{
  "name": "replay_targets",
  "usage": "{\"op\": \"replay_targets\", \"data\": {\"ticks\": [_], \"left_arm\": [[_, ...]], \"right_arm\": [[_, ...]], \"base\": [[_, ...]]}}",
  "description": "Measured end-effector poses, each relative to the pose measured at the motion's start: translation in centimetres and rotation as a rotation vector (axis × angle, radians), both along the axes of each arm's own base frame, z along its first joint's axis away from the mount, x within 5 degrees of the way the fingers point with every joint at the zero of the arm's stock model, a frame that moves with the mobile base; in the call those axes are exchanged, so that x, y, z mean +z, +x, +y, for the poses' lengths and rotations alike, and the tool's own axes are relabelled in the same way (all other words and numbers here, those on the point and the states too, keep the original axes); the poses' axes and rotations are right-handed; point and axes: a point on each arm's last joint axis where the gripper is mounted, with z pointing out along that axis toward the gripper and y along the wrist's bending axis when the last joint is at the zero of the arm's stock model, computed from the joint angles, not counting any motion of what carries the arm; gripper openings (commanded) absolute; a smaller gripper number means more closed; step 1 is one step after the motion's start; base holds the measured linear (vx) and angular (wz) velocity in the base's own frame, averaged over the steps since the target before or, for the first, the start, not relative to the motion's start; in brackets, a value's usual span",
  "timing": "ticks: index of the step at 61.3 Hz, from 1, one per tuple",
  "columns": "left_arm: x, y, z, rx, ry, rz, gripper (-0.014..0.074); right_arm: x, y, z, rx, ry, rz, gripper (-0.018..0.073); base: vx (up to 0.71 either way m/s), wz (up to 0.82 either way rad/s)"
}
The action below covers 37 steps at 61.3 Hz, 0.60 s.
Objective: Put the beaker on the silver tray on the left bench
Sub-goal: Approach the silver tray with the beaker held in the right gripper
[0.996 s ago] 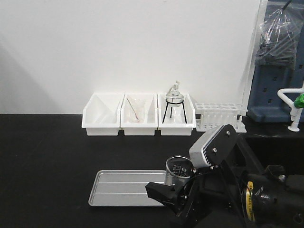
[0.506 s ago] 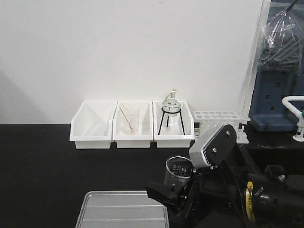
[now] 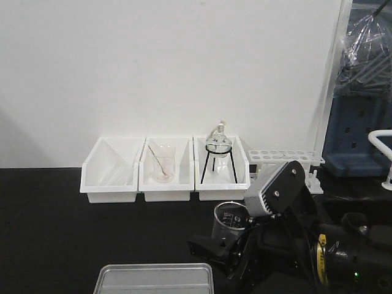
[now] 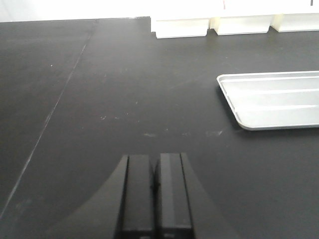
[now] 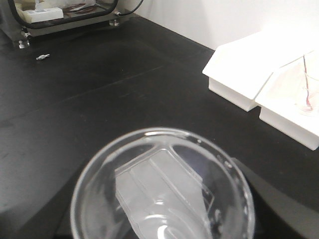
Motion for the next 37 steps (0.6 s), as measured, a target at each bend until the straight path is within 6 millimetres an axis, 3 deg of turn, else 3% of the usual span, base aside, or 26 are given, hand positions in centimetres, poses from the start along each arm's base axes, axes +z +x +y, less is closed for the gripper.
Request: {"op": "replay_targets", "data": {"ticks": [37], "left_arm": [[0.00, 0.00, 0.00, 0.000, 0.000, 0.000, 0.0001]], "right_arm": [[0.00, 0.00, 0.00, 0.000, 0.000, 0.000, -0.0011]], "base": [[0.01, 0.00]]}}
